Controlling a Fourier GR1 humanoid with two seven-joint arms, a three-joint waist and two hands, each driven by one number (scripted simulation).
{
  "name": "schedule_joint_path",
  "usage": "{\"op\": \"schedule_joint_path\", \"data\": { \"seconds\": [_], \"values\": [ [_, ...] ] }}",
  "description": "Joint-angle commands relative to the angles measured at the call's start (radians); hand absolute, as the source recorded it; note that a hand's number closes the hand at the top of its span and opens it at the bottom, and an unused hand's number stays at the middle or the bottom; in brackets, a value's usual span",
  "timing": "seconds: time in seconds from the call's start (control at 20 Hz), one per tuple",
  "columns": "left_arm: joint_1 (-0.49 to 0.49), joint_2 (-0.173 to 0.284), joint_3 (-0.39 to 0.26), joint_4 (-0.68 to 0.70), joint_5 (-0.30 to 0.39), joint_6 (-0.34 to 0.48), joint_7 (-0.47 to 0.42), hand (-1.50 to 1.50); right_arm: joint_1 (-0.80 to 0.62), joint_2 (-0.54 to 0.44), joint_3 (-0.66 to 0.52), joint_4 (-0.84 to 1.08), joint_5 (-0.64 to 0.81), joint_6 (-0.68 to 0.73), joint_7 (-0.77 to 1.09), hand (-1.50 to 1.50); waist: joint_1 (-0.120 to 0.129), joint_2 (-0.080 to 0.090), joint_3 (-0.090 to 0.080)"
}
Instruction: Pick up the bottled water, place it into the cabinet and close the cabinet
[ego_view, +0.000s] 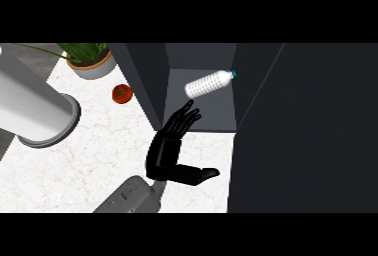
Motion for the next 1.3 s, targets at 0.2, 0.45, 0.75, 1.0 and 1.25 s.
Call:
{"op": "schedule_joint_path", "data": {
  "seconds": [0.2,0.45,0.75,1.0,1.25],
  "values": [
    [0.362,0.222,-0.029,-0.310,0.007,-0.035,-0.067,-1.50,0.038,-0.122,0.024,-0.177,0.103,0.021,0.086,1.50,0.024,0.006,-0.002],
    [0.441,0.343,-0.029,-0.408,0.002,-0.110,-0.086,-1.50,-0.104,-0.254,-0.001,-0.138,0.209,0.115,0.051,1.50,0.041,0.003,-0.003],
    [0.556,0.489,0.063,-0.476,0.035,-0.203,-0.172,-1.50,-0.181,-0.317,0.077,-0.179,0.255,0.121,0.111,1.50,0.039,0.003,-0.008],
    [0.658,0.620,0.144,-0.536,0.084,-0.294,-0.212,-1.50,-0.253,-0.321,0.138,-0.224,0.201,0.090,0.204,1.50,0.047,0.013,-0.007],
    [0.730,0.711,0.179,-0.579,0.107,-0.381,-0.235,-1.50,-0.347,-0.304,0.245,-0.188,0.157,0.072,0.337,1.50,0.070,0.022,-0.007]
  ]
}}
